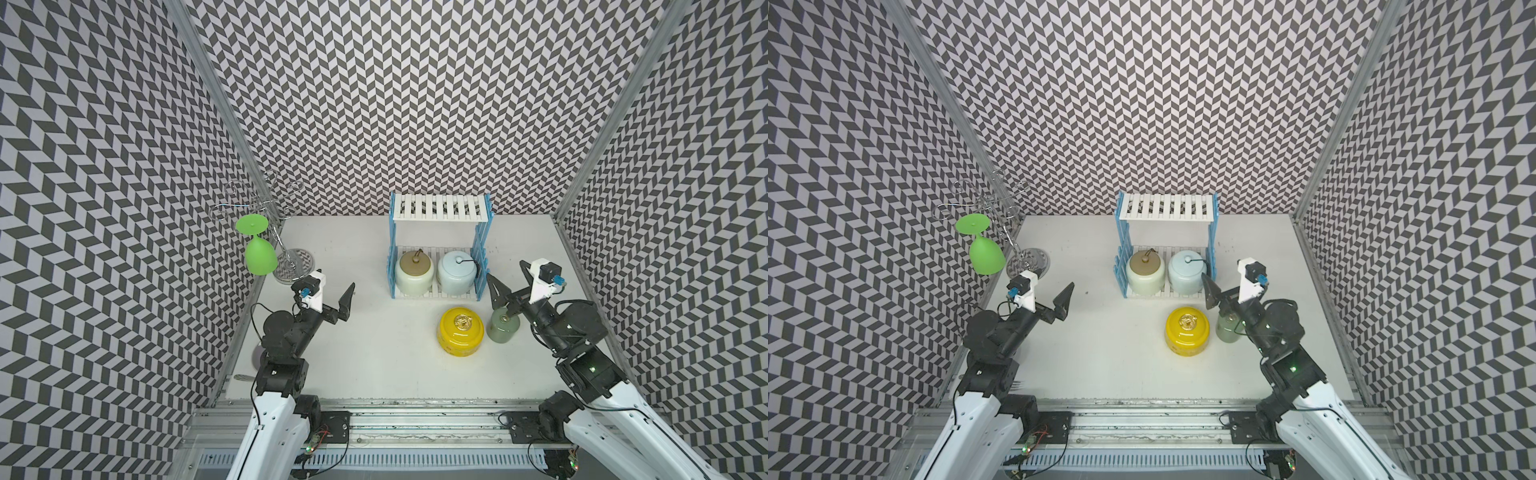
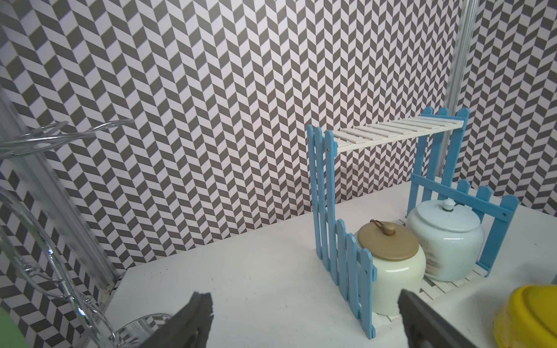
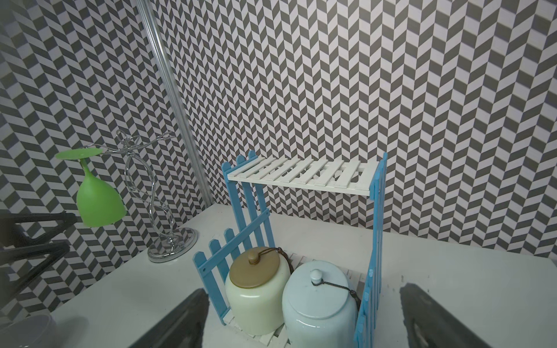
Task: Remove the tea canisters from the shelf
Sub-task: Pick up the tea canister from the shelf.
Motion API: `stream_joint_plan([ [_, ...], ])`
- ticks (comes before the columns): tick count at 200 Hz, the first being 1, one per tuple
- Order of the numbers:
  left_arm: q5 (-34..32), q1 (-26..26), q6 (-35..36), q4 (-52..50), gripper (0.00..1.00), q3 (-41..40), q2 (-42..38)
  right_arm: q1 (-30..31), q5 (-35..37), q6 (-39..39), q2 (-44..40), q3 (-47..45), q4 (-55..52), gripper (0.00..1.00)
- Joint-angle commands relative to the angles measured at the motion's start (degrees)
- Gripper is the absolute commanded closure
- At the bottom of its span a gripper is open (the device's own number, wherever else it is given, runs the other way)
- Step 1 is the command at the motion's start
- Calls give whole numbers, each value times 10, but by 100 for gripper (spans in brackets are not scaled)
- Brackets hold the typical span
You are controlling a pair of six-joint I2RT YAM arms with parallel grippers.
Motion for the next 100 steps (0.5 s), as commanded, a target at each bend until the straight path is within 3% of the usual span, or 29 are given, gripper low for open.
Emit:
stream_joint_plan([
  [1, -35, 18, -38, -1, 0, 7, -20, 17, 14, 42, 36, 21, 30, 0],
  [56, -50, 29, -36, 25, 0, 0, -23, 82, 78, 57, 173, 58, 89, 0],
  [100, -65, 29, -19, 30, 0, -2, -49, 100, 120, 87, 282, 115, 72, 6],
])
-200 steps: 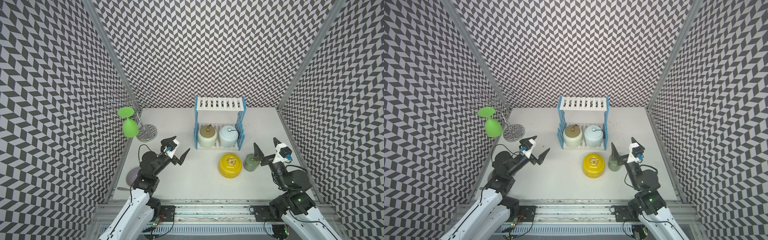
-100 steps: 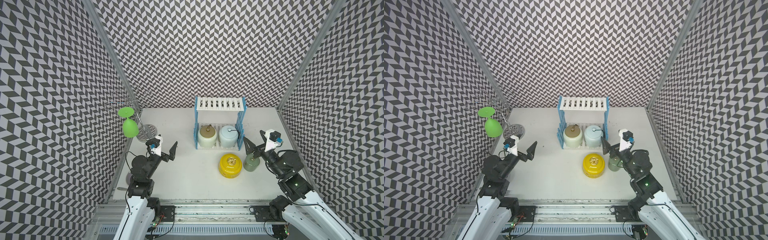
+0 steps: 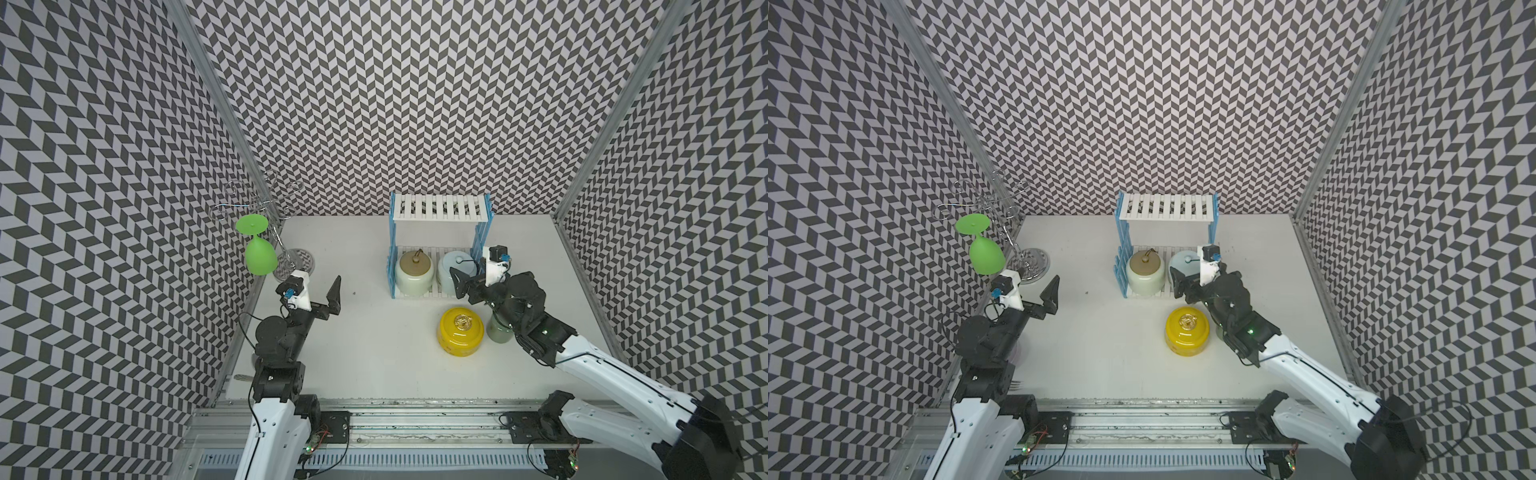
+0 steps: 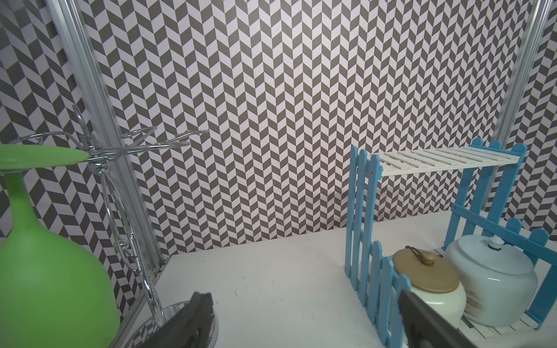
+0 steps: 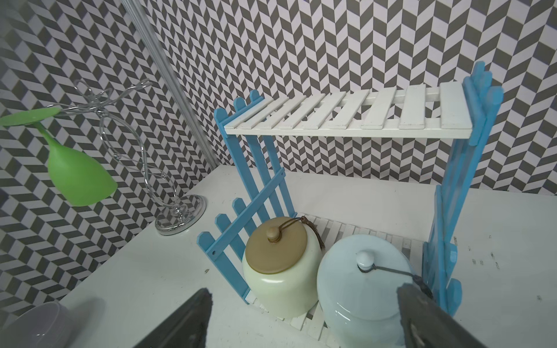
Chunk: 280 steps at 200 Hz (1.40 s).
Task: Remove the tea canisters from the shelf
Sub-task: Pick up the tea canister from the shelf.
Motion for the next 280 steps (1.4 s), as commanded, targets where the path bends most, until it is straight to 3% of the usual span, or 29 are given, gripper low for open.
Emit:
stream_joint_plan([
  [1, -14, 0, 11, 21, 0, -2, -20, 6, 35, 23, 33, 25, 32, 6],
  [43, -16, 0, 19, 25, 0, -5, -28, 6, 89, 42, 117, 56, 32, 6],
  [73, -19, 5, 18, 24, 0, -3, -26, 6, 168, 61, 171, 71, 50, 6],
  [117, -19, 4, 23, 25, 0, -4, -29, 5, 200, 38, 244, 96, 107, 6],
  [228, -21, 1, 32, 27, 0, -7, -31, -32, 211, 36, 355, 137, 135, 19],
  [280, -21, 4, 30, 23, 0, -2, -31, -38, 199, 25, 393, 144, 129, 33],
])
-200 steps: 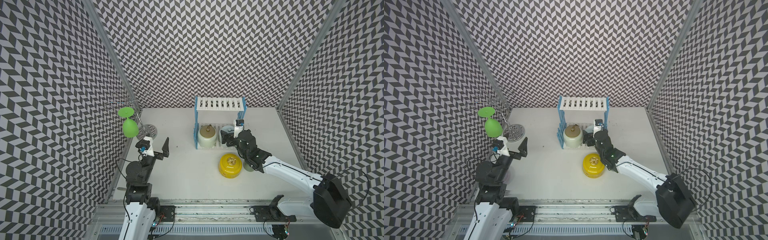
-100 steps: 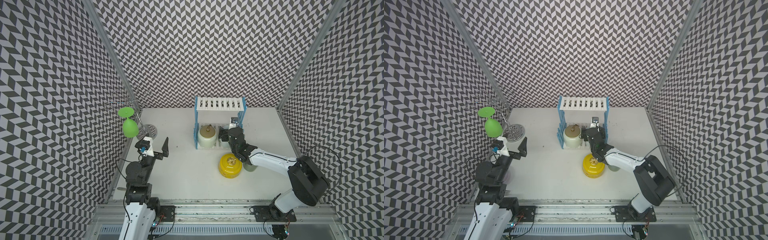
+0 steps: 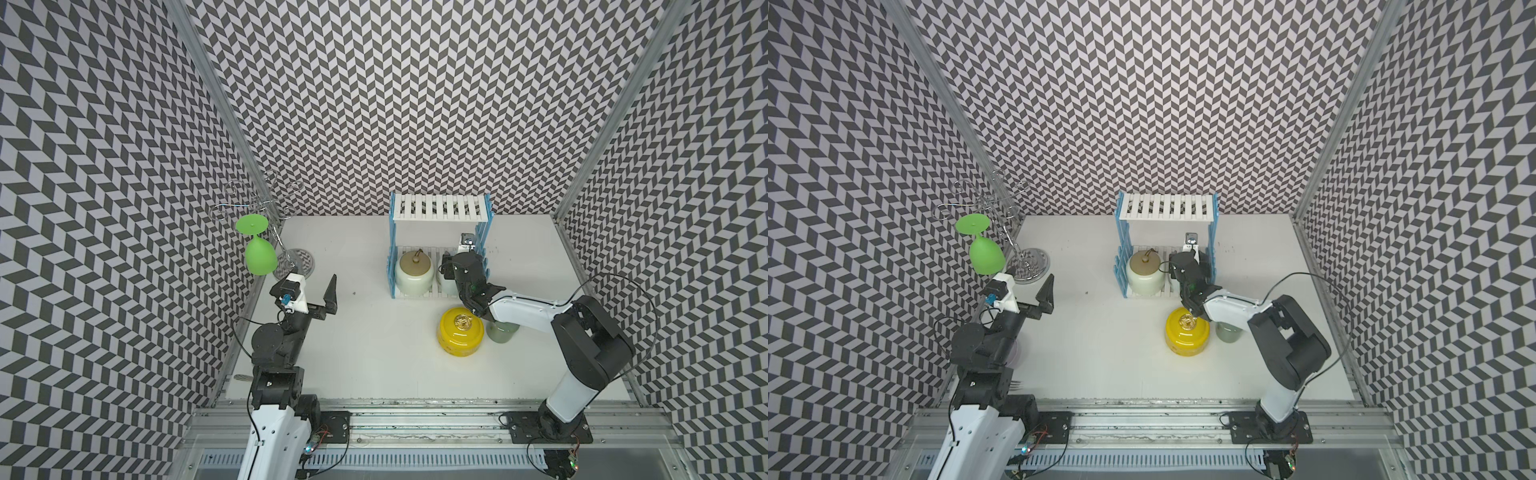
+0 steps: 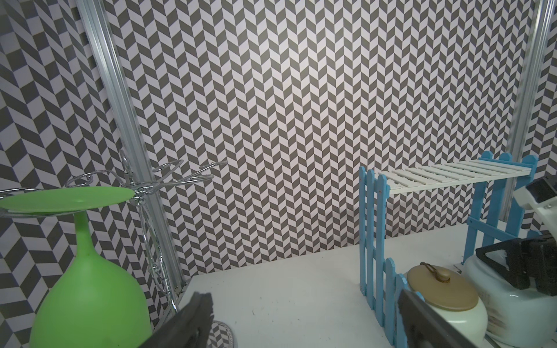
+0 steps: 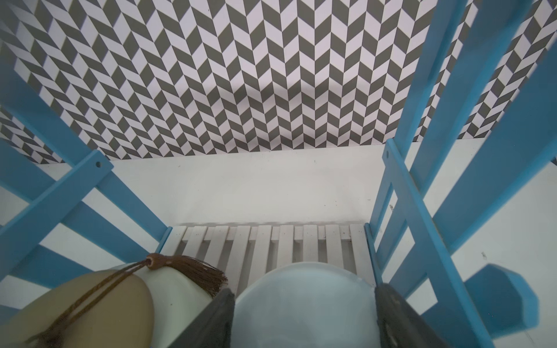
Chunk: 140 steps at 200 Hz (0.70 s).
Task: Remove the tea canisters from the shelf
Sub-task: Pick up the tea canister from the shelf.
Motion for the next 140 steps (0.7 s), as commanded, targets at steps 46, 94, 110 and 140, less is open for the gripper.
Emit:
stream_joint_plan([
  [46, -2, 6, 1, 7, 0, 1, -6, -11, -25, -4, 41, 21, -5, 48],
  [94, -2, 6, 0, 6, 0, 3, -7, -14, -32, -9, 39, 22, -11, 63],
  [110, -2, 9, -5, 5, 0, 4, -4, -14, -39, -7, 33, 29, -27, 72],
  [140, -3, 7, -1, 7, 0, 4, -9, -14, -46, -9, 27, 29, -24, 91],
])
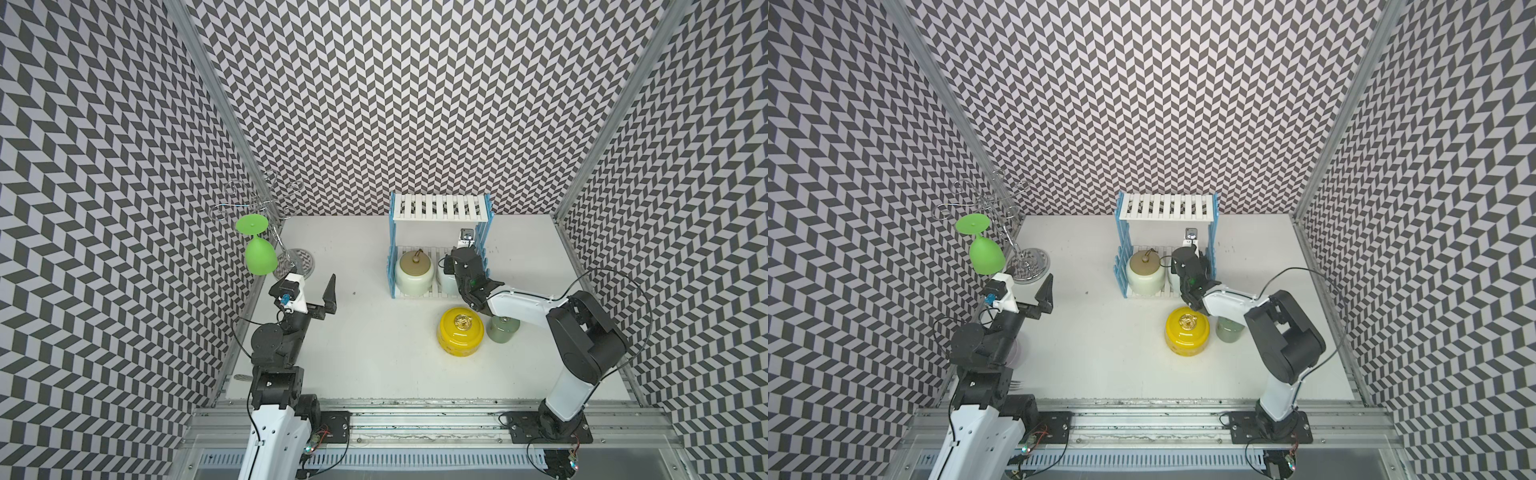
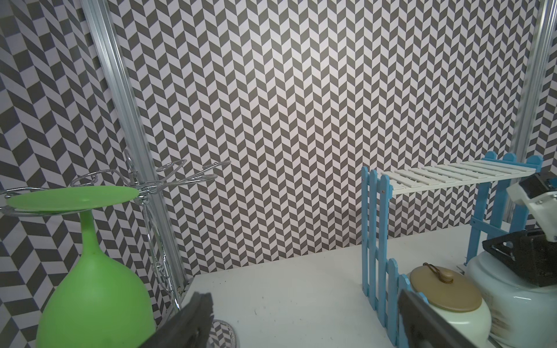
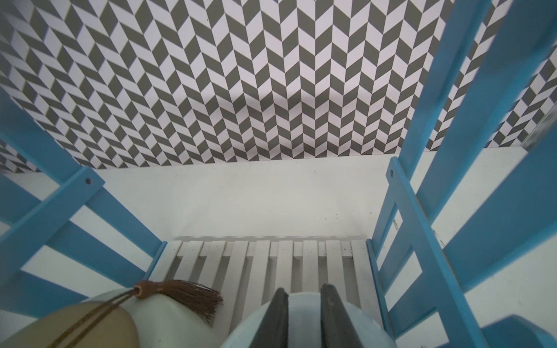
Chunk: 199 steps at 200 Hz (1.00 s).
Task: Remove the tea canisters from the shelf
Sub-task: Pick up the tea canister from the shelf.
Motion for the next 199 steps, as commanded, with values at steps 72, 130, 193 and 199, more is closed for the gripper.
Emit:
stream_joint_plan([
  [72, -8, 4, -4, -2, 0, 9, -7, 0, -23, 9, -34, 15, -55, 100],
  [130, -8, -2, 1, 0, 0, 9, -8, 2, -38, -2, -88, 31, -64, 100],
  [193, -6, 0, 0, 6, 0, 8, -5, 7, -40, -15, -146, 34, -81, 100],
  [199, -7, 1, -2, 5, 0, 7, -3, 7, -39, -13, -152, 36, -89, 100],
])
